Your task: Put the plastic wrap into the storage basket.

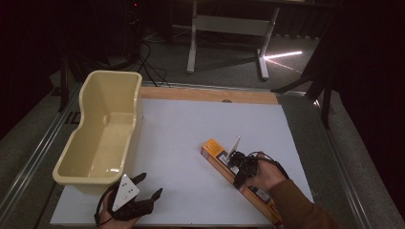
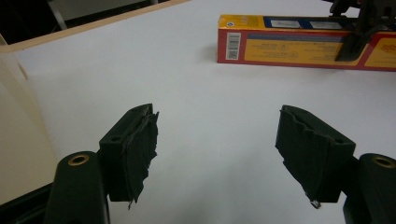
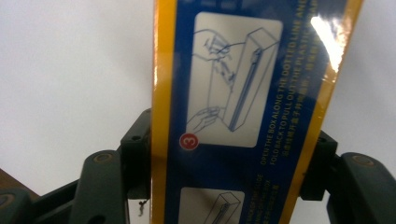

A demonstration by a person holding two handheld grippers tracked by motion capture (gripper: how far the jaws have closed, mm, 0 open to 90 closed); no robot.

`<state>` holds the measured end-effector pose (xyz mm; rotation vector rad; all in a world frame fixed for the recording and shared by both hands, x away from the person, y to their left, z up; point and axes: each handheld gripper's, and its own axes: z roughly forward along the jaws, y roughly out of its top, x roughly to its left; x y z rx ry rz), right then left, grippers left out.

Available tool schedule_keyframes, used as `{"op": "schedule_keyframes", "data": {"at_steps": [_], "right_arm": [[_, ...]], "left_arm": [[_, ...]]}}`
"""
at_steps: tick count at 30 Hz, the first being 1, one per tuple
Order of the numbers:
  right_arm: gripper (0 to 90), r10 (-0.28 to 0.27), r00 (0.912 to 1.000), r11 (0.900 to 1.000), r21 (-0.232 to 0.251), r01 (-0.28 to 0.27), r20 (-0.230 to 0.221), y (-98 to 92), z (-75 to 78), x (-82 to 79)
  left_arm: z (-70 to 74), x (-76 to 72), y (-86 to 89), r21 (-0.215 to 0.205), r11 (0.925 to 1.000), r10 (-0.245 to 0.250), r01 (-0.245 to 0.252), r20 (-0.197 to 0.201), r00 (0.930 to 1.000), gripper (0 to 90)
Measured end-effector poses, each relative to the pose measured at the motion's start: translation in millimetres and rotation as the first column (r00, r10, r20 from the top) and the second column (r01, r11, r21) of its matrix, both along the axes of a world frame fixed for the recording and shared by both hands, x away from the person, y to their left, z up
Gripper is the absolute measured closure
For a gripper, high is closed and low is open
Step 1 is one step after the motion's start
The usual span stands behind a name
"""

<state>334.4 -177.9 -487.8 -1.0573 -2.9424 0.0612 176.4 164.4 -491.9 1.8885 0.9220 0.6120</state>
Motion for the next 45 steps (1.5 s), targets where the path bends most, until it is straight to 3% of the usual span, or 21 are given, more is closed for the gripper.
{"op": "schedule_keyframes", "data": {"at_steps": [5,8,13,16,22,27,31,40,44,45], "right_arm": [[38.8,-0.059,0.9978,0.998,-0.009,0.059,-0.031,2.7,0.7,1.8],[39.0,-0.089,0.9946,0.996,0.023,0.09,-0.054,0.7,1.7,3.5],[39.2,-0.123,0.9915,0.99,0.071,0.126,-0.043,-4.6,7.4,7.2],[39.2,-0.161,0.9852,0.977,0.134,0.168,-0.058,-9.5,13.0,11.4],[39.2,-0.234,0.9655,0.928,0.269,0.257,-0.113,-17.4,23.2,20.9],[39.3,-0.291,0.95,0.873,0.374,0.312,-0.114,-17.4,33.3,26.1],[39.3,-0.303,0.9418,0.828,0.45,0.336,-0.145,-12.1,44.2,29.7],[39.3,-0.27,0.9498,0.785,0.535,0.312,-0.157,19.1,65.5,33.9],[39.3,-0.264,0.9496,0.755,0.576,0.312,-0.169,32.7,71.8,38.6],[39.3,-0.264,0.9496,0.755,0.576,0.312,-0.169,32.7,71.8,38.6]], "left_arm": [[-0.1,0.0,-0.2,-0.001,1.0,-0.001,0.001,0.0,1.0,29.0],[0.0,0.0,0.0,-0.001,1.0,0.0,0.0,0.0,1.0,29.0],[0.0,0.0,-0.3,0.001,1.0,0.0,0.0,0.001,1.0,29.1],[0.0,-0.1,-0.4,0.0,1.0,-0.001,0.001,0.001,1.0,29.1],[0.0,-0.2,-0.6,-0.001,1.0,0.0,0.0,0.003,1.0,29.2],[-0.2,0.0,-1.0,-0.003,1.0,-0.004,0.004,0.003,1.0,29.1],[-0.2,-0.3,-1.7,0.0,1.0,-0.008,0.008,0.003,1.0,29.1],[0.1,-0.2,-0.4,-0.01,0.9999,-0.004,0.004,0.005,1.0,29.1],[0.1,-0.3,-0.2,-0.007,1.0,-0.004,0.004,0.005,1.0,29.2],[0.1,-0.3,-0.2,-0.007,1.0,-0.004,0.004,0.005,1.0,29.2]]}}
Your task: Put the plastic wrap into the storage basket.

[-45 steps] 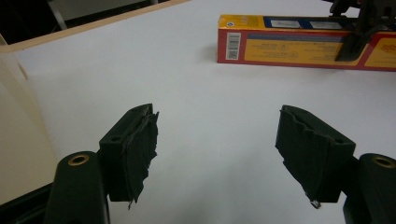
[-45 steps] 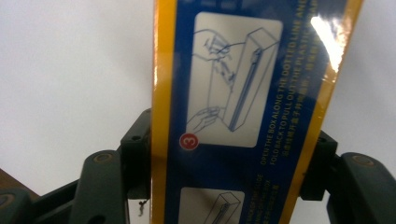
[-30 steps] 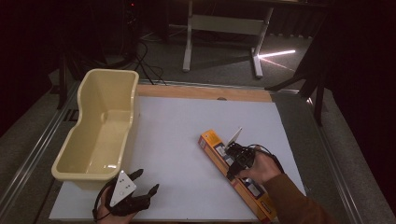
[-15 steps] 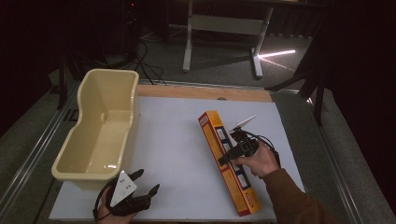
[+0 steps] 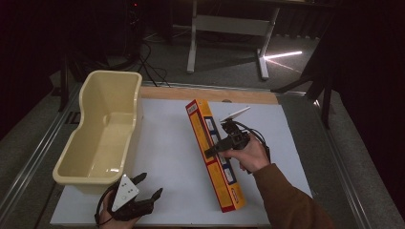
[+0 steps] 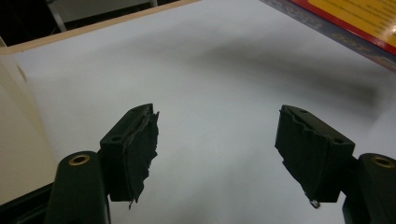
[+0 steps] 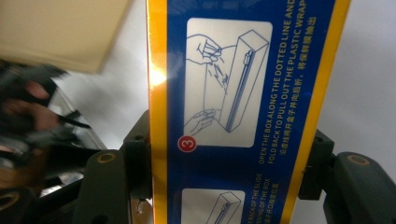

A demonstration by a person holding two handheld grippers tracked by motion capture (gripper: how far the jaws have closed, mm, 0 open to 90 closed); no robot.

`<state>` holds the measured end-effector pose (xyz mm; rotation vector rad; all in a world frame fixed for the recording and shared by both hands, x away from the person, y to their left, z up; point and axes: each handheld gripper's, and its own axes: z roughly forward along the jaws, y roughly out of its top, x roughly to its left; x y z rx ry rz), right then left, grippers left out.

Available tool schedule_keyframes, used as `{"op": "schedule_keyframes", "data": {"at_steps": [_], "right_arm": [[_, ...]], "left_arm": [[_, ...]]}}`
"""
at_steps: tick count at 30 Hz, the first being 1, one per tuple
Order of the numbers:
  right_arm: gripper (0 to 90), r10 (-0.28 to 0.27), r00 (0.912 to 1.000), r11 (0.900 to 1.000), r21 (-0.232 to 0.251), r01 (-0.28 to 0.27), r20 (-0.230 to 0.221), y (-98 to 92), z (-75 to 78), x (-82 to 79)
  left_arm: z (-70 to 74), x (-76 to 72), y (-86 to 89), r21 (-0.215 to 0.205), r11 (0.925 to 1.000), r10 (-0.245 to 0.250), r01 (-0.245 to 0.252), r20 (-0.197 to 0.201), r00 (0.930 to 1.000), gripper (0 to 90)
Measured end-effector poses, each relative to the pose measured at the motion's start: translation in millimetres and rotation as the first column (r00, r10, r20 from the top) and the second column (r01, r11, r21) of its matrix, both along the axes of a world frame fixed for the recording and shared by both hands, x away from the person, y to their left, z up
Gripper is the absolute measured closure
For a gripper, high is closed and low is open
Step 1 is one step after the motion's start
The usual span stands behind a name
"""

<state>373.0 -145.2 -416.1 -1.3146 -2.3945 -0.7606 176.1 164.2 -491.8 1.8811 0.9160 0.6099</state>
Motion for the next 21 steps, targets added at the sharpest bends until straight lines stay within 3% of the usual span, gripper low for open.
{"op": "schedule_keyframes", "data": {"at_steps": [7,13,21], "right_arm": [[39.3,-0.028,0.9992,0.992,0.121,0.031,-0.027,19.4,10.5,13.7],[39.3,-0.039,0.9986,0.984,0.173,0.045,-0.036,29.5,18.2,22.5],[39.3,-0.085,0.9928,0.96,0.261,0.104,-0.084,47.8,31.7,42.5]], "left_arm": [[-0.1,-0.3,0.4,-0.001,1.0,0.004,-0.004,0.0,1.0,29.3],[0.1,-0.9,0.0,-0.005,1.0,0.0,0.0,0.001,1.0,29.3],[0.3,-3.5,-3.7,0.003,0.9997,-0.023,0.023,0.006,0.9997,29.3]]}}
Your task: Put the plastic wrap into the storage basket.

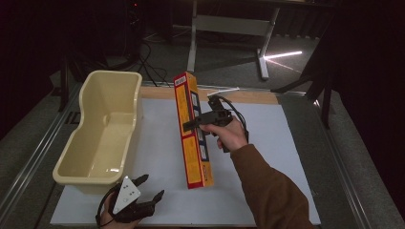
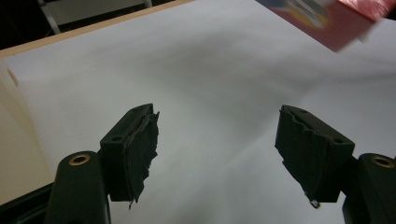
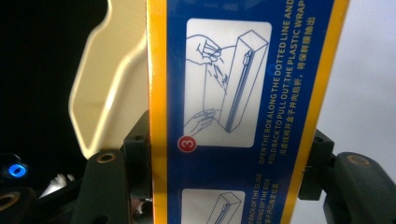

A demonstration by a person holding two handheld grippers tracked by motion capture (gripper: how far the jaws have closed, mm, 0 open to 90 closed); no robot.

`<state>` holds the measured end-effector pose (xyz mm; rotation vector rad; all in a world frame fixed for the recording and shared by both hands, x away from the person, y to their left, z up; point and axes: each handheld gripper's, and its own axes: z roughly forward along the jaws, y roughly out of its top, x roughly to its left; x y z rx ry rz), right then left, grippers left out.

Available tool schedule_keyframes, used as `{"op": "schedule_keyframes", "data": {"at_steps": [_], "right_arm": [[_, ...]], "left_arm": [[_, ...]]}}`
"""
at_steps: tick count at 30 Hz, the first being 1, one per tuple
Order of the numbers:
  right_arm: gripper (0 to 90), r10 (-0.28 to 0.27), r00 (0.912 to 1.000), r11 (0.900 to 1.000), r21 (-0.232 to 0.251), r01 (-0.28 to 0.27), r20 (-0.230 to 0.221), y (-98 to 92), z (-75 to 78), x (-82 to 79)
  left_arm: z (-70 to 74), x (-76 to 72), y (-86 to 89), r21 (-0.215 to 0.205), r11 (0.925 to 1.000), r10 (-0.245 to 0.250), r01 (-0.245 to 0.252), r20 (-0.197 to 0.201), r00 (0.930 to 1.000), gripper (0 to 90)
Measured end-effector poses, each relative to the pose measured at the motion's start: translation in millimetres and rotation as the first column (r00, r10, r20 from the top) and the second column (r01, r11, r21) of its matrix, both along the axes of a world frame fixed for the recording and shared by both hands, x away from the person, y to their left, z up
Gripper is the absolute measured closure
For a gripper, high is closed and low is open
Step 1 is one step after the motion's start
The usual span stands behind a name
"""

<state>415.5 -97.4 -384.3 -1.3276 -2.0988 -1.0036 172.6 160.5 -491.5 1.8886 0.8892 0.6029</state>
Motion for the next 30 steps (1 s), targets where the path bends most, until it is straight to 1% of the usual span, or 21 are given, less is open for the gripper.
{"op": "schedule_keyframes", "data": {"at_steps": [3,7,10,14,18,21,23,27,30], "right_arm": [[39.3,-0.022,0.9997,1.0,0.022,0.022,-0.01,9.0,4.1,5.4],[39.3,-0.046,0.9989,0.998,0.041,0.046,-0.007,21.5,8.5,8.6],[39.3,-0.061,0.9979,0.995,0.073,0.062,-0.021,30.8,12.5,11.8],[39.3,-0.078,0.9967,0.992,0.098,0.08,-0.022,41.6,17.4,16.0],[39.3,-0.109,0.9928,0.984,0.136,0.115,-0.05,53.1,19.6,20.9],[39.3,-0.125,0.9893,0.975,0.177,0.137,-0.075,63.9,20.1,23.7],[39.3,-0.132,0.988,0.973,0.182,0.145,-0.08,69.7,19.9,24.0],[39.3,-0.138,0.9872,0.974,0.172,0.15,-0.08,83.3,21.2,24.4],[39.3,-0.14,0.9867,0.97,0.189,0.153,-0.084,90.3,23.4,24.2]], "left_arm": [[0.8,-0.1,0.5,-0.003,1.0,0.001,-0.001,0.004,1.0,29.3],[1.4,-0.7,1.4,-0.012,0.9999,0.001,-0.001,0.006,1.0,29.4],[1.3,-1.1,1.8,-0.016,0.9999,0.002,-0.001,0.007,1.0,29.4],[2.1,-1.9,3.5,-0.029,0.9996,0.002,-0.002,0.011,0.9999,29.4],[2.6,-1.8,4.1,-0.036,0.9993,0.0,0.001,0.012,0.9999,29.4],[2.3,-1.7,3.3,-0.038,0.9993,0.0,0.0,0.011,0.9999,29.5],[2.0,-1.7,3.0,-0.038,0.9993,0.0,0.0,0.011,0.9999,29.5],[2.3,-1.9,4.1,-0.044,0.9991,0.001,-0.001,0.01,0.9999,29.5],[2.0,-1.9,4.4,-0.062,0.9981,0.003,-0.002,0.005,1.0,29.5]]}}
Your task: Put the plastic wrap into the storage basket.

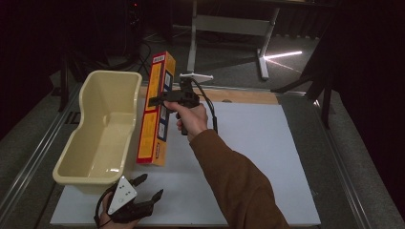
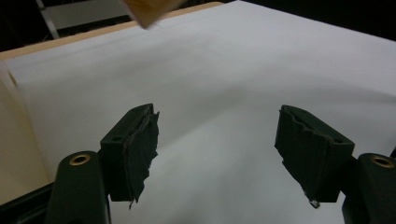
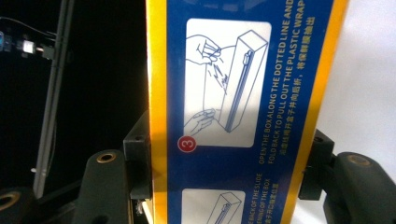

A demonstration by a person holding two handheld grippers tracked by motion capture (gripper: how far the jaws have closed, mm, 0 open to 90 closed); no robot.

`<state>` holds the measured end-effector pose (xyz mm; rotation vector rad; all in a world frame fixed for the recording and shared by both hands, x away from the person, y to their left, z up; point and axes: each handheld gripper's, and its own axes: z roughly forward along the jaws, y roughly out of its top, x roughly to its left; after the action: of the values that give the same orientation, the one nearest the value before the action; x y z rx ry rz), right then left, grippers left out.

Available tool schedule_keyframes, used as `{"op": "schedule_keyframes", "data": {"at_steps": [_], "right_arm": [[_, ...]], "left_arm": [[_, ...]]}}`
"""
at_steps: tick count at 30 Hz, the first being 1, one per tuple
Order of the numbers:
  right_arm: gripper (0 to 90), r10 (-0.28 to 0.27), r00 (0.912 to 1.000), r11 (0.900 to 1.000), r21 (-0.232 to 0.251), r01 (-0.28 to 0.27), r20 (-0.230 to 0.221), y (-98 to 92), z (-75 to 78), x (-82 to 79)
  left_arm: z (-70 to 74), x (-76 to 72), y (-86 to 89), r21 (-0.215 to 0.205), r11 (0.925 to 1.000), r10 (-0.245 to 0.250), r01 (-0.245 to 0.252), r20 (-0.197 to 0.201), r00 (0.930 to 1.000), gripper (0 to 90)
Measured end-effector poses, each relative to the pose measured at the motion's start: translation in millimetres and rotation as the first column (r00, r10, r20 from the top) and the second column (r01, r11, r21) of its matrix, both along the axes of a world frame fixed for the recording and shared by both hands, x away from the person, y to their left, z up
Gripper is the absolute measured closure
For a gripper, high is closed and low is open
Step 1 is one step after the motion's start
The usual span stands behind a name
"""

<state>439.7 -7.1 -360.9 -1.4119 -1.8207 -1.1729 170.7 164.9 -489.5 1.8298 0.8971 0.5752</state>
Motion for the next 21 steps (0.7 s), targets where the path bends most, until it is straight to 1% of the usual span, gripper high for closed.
{"op": "schedule_keyframes", "data": {"at_steps": [1,4,6,9,13,15,21], "right_arm": [[39.3,-0.003,1.0,1.0,0.003,0.003,0.001,3.2,1.1,-0.7],[39.3,-0.007,0.9999,1.0,-0.016,0.007,0.013,11.0,4.7,-1.8],[39.3,-0.015,0.9998,1.0,-0.001,0.015,0.016,16.4,7.3,-2.0],[39.3,-0.016,0.9999,1.0,0.027,0.016,0.005,25.0,11.0,-1.6],[39.3,-0.005,0.9998,0.997,0.073,0.006,-0.018,35.6,10.5,-2.1],[39.3,0.0,0.9998,0.997,0.078,0.002,-0.018,42.9,10.0,-3.7],[39.3,0.016,0.9998,0.996,0.084,-0.015,-0.007,65.8,10.5,-8.2]], "left_arm": [[0.0,-0.1,-0.4,0.001,1.0,-0.002,0.002,0.001,1.0,29.5],[-0.5,-0.6,-3.3,0.027,0.9996,-0.008,0.008,0.01,0.9999,29.5],[-1.0,-0.3,-4.4,0.034,0.9994,-0.01,0.009,0.009,0.9999,29.5],[-0.5,-0.6,-3.4,0.029,0.9996,-0.006,0.005,0.01,0.9999,29.5],[0.6,-1.3,0.1,0.017,0.9998,0.004,-0.004,0.014,0.9999,29.5],[0.4,-0.8,0.9,0.016,0.9998,0.009,-0.009,0.014,0.9999,29.5],[0.5,-1.1,0.5,0.012,0.9999,0.002,-0.002,0.012,0.9999,29.5]]}}
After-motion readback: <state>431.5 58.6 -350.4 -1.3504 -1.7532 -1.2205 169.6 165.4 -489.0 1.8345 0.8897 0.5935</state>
